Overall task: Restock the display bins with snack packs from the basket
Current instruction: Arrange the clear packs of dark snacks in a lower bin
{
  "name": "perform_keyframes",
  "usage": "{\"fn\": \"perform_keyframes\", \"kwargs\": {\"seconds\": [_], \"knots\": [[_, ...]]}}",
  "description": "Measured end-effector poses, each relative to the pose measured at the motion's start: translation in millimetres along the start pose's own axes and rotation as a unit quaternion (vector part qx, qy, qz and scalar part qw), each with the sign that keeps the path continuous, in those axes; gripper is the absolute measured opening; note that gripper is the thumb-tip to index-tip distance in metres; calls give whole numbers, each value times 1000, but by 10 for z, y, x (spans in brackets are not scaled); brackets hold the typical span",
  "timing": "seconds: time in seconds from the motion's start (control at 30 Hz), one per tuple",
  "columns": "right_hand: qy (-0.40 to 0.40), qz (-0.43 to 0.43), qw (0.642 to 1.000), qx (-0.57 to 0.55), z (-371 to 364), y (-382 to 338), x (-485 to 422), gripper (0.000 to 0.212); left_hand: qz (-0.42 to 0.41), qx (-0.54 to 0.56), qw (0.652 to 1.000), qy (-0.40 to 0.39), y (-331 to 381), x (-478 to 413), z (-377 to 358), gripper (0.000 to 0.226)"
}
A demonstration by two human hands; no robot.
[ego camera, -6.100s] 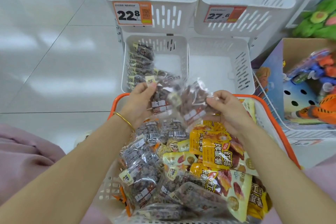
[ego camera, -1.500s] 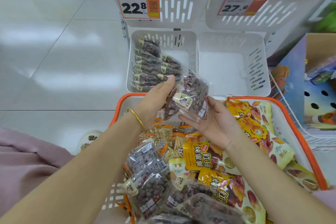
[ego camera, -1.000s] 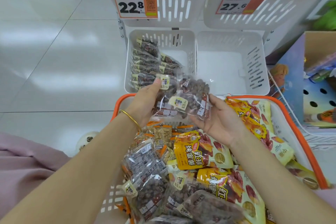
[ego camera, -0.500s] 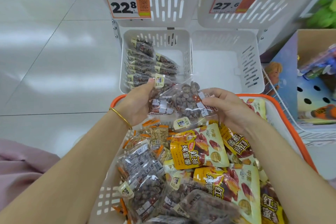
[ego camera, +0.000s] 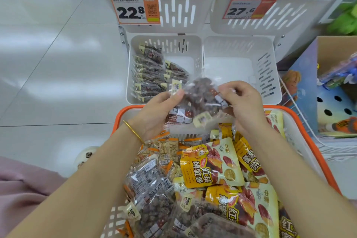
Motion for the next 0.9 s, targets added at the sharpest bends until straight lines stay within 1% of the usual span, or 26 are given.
{"fn": "perform_keyframes", "kwargs": {"seconds": [0.07, 0.1, 0.17, 0.23, 0.3, 0.4, 0.43, 0.47, 0.5, 0.53, 0.57, 0.6, 0.63, 0.67, 0.7, 0.73, 0.77, 0.8, 0.83, 0.87, 0.9], "knots": [[50, -59, 992, -96, 100, 165, 42, 16, -1, 37, 999, 10, -2, -4, 22, 54], [55, -89, 987, -125, 87, 260, 71, 17, -4, 49, 999, 13, 11, 2, 19, 54], [34, -139, 980, -138, -25, 412, 154, 14, -12, 71, 997, 35, 26, -8, 51, 60], [5, -187, 974, -129, -188, 507, 295, 11, -25, 92, 994, 56, 58, -4, 57, 68], [-31, -216, 969, -120, -382, 574, 440, 13, -43, 107, 991, 69, 83, 3, 47, 72], [-83, -244, 960, -112, -646, 629, 605, 19, -66, 94, 990, 78, 100, 2, 44, 63], [-105, -254, 957, -92, -679, 642, 627, 20, -71, 86, 991, 78, 113, 3, 46, 59], [-134, -263, 954, -56, -681, 635, 641, 22, -74, 79, 991, 74, 121, -2, 55, 61], [-163, -266, 950, 5, -626, 629, 622, 24, -78, 71, 992, 65, 130, -10, 66, 64], [-174, -250, 949, 82, -514, 599, 558, 26, -80, 61, 993, 59, 137, -14, 99, 68], [-149, -208, 953, 163, -338, 518, 442, 26, -76, 50, 994, 58, 144, -11, 139, 71], [-86, -138, 960, 229, -118, 369, 287, 25, -75, 34, 995, 53, 150, -16, 181, 72], [-18, -59, 962, 264, 72, 168, 147, 28, -74, 6, 997, 37, 165, -22, 193, 69], [2, 6, 960, 278, 138, -20, 54, 42, -74, -30, 997, 11, 165, -46, 184, 62], [-38, 47, 956, 287, 70, -142, -32, 62, -75, -71, 994, -22, 180, -62, 149, 55], [-113, 61, 947, 296, -70, -198, -108, 80, -74, -109, 990, -59, 195, -86, 97, 52], [-191, 52, 931, 308, -222, -223, -164, 89, -73, -134, 985, -81, 231, -112, 68, 53], [-262, 27, 912, 313, -377, -238, -194, 92, -77, -147, 981, -95, 273, -161, 67, 54], [-312, -5, 895, 318, -490, -235, -245, 91, -85, -154, 979, -100, 332, -223, 85, 54], [-340, -27, 883, 322, -584, -250, -299, 89, -92, -165, 977, -96, 391, -304, 116, 53], [-345, -31, 879, 327, -670, -277, -374, 85, -102, -179, 974, -90, 468, -383, 139, 53]]}}
Point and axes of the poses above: each hand's wrist, its own x-axis away from the middle knuckle, its own z-axis out of the back of the hand, y = z × x, the point moved 9 cm from there along -x, towards the middle knuckle, and after that the axes turned 8 degrees about -z, right-handed, at the moved point
